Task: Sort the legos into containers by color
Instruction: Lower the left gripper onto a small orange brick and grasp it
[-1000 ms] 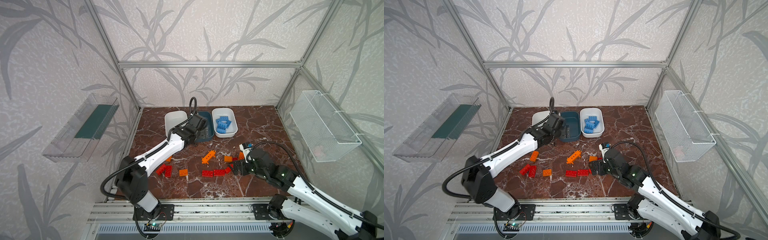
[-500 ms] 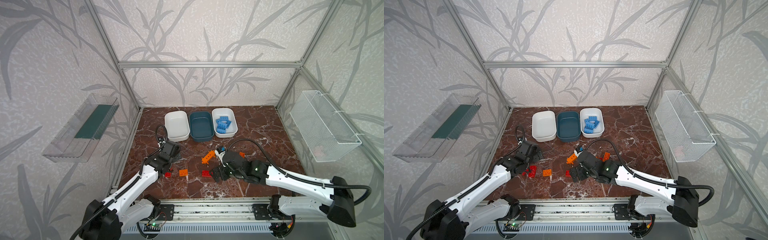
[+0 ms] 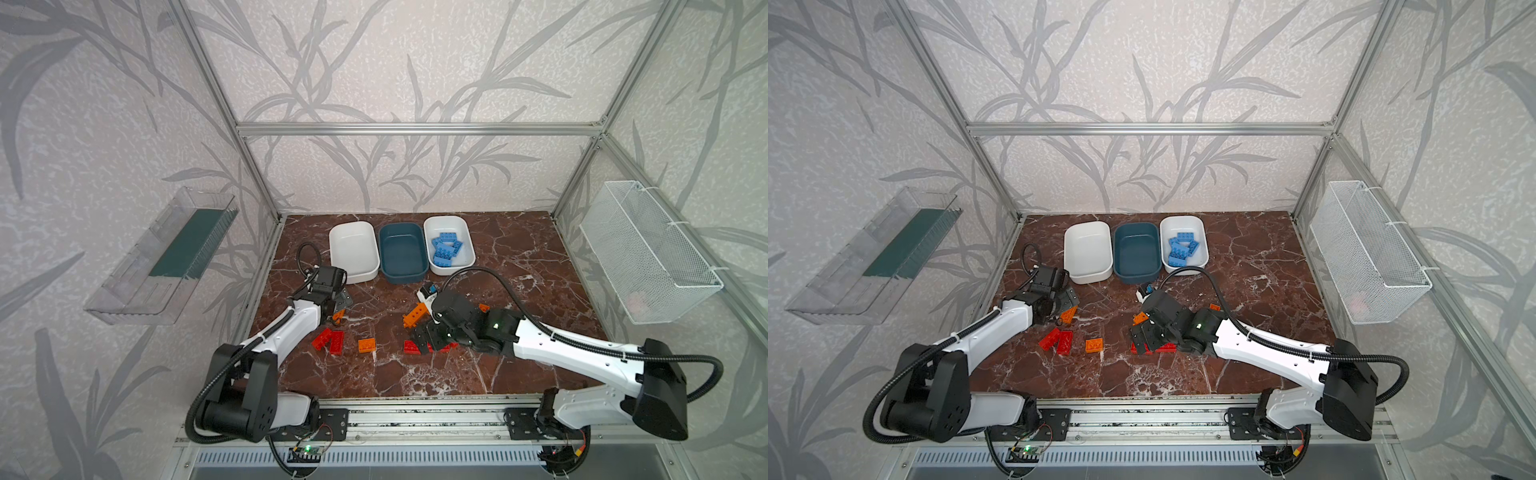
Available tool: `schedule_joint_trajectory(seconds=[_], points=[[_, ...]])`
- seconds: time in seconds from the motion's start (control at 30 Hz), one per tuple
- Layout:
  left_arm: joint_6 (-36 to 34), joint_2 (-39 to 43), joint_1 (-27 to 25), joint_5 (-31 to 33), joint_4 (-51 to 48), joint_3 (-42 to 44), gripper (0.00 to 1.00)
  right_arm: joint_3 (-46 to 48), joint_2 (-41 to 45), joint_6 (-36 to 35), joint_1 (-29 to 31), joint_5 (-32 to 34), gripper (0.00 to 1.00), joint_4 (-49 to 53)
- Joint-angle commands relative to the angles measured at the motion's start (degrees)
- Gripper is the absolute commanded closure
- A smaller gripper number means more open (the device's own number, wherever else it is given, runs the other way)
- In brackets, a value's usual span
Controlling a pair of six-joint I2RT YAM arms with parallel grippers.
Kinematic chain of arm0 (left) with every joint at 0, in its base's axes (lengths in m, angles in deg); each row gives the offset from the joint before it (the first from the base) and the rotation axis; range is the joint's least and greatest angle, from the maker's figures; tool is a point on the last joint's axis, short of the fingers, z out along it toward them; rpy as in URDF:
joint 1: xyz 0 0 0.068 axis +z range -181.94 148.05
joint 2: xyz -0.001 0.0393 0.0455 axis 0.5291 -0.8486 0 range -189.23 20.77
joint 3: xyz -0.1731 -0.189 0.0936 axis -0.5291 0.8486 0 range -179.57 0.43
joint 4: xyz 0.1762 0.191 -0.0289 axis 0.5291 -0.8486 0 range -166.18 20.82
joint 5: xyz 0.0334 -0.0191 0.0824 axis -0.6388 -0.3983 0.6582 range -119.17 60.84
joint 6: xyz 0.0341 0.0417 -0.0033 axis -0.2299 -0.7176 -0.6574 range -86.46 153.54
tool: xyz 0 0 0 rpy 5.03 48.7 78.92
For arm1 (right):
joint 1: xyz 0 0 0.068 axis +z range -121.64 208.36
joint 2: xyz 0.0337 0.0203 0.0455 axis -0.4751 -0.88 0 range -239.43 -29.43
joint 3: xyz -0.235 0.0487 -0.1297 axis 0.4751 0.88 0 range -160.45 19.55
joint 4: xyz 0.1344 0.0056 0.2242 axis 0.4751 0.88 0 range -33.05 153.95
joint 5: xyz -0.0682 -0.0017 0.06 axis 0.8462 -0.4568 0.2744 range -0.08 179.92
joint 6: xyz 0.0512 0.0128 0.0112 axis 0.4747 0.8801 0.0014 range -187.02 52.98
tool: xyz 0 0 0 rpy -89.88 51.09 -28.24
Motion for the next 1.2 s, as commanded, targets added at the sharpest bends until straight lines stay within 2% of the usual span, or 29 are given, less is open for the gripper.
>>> schedule_joint_trajectory(seconds=[0.0, 0.17, 0.33, 0.43, 0.57, 0.63, 0.77, 0.9, 1.0, 1.07, 1.17], points=[[-1.79, -4.11, 1.85, -2.88, -0.29, -4.26, 0.01, -0.97, -0.44, -0.94, -3.13, -2.72, 0.01, -2.54], [-2.17, -10.13, 3.62, -4.16, 0.66, -6.63, 0.04, 0.06, -1.01, -0.81, -6.18, -5.71, 0.01, -4.59], [-2.15, -11.55, 4.21, -4.47, 2.37, -5.9, 0.09, 1.31, -0.86, -1.03, -7.0, -5.99, 0.01, -5.71], [-2.04, -13.67, 4.9, -4.63, 2.18, -6.62, 0.18, 2.27, -1.23, -0.79, -7.84, -6.96, 0.01, -7.0], [-2.19, -16.79, 5.73, -5.88, 2.42, -7.9, 0.44, 3.02, -2.14, -0.33, -8.67, -8.38, 0.01, -8.02], [-2.17, -18.0, 6.06, -5.87, 2.44, -8.37, 0.5, 3.29, -2.44, -0.23, -8.85, -8.76, 0.01, -7.95], [-2.23, -19.35, 6.73, -6.45, 1.9, -9.47, 0.5, 3.86, -2.57, -0.31, -9.37, -9.05, 0.01, -7.99], [-2.5, -19.72, 7.2, -5.81, 1.02, -10.4, 0.44, 4.09, -2.68, -0.16, -9.95, -9.16, 0.01, -8.12], [-2.49, -20.4, 8.06, -5.86, 0.49, -11.45, 0.44, 3.78, -3.02, -0.12, -10.14, -9.36, 0.01, -8.07], [-2.41, -21.06, 8.47, -6.22, -0.07, -12.08, 0.51, 3.34, -3.2, -0.13, -10.17, -9.48, 0.01, -7.78], [-2.17, -21.75, 8.61, -7.33, -1.4, -12.79, 0.68, 3.12, -2.84, -0.24, -10.17, -9.43, 0.01, -7.36]])
